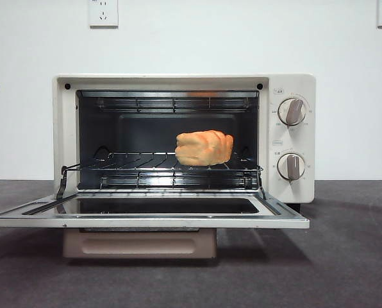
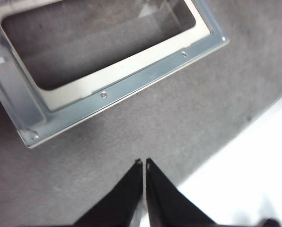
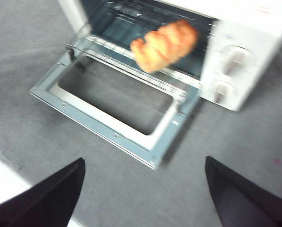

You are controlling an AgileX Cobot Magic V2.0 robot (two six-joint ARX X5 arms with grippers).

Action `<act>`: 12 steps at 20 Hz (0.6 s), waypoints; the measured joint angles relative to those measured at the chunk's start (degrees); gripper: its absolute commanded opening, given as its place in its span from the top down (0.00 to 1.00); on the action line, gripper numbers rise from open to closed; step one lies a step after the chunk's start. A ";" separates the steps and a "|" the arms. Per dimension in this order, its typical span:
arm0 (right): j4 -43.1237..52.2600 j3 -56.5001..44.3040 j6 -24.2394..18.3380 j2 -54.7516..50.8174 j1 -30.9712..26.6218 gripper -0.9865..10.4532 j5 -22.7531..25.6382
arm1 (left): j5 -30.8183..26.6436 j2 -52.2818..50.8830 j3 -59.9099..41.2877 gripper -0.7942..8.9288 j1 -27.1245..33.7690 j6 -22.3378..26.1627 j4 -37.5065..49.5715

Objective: The left arm flap open the oven, the right arm pick bread and place it into oven, the left arm flap close the oven

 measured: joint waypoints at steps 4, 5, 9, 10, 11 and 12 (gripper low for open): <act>-2.49 0.00 0.04 -3.39 0.00 0.56 0.79 | 9.66 1.51 -4.24 0.91 10.27 -0.28 5.22; -3.02 0.00 0.07 -4.20 0.00 0.56 0.87 | 11.50 1.84 -4.83 0.91 12.76 -0.50 6.93; -4.98 0.00 0.50 -6.67 0.00 0.56 2.19 | 13.73 4.72 -5.55 0.91 20.90 -2.47 13.29; -5.40 0.00 0.59 -7.13 0.00 0.56 2.78 | 14.25 5.95 -5.55 0.91 22.40 -2.93 14.21; -5.92 0.00 0.66 -7.61 0.00 0.56 3.48 | 14.69 7.56 -5.55 0.91 23.93 -3.52 14.99; -6.34 0.00 0.68 -8.02 0.00 0.56 3.82 | 14.95 9.35 -5.55 0.91 25.20 -3.91 15.43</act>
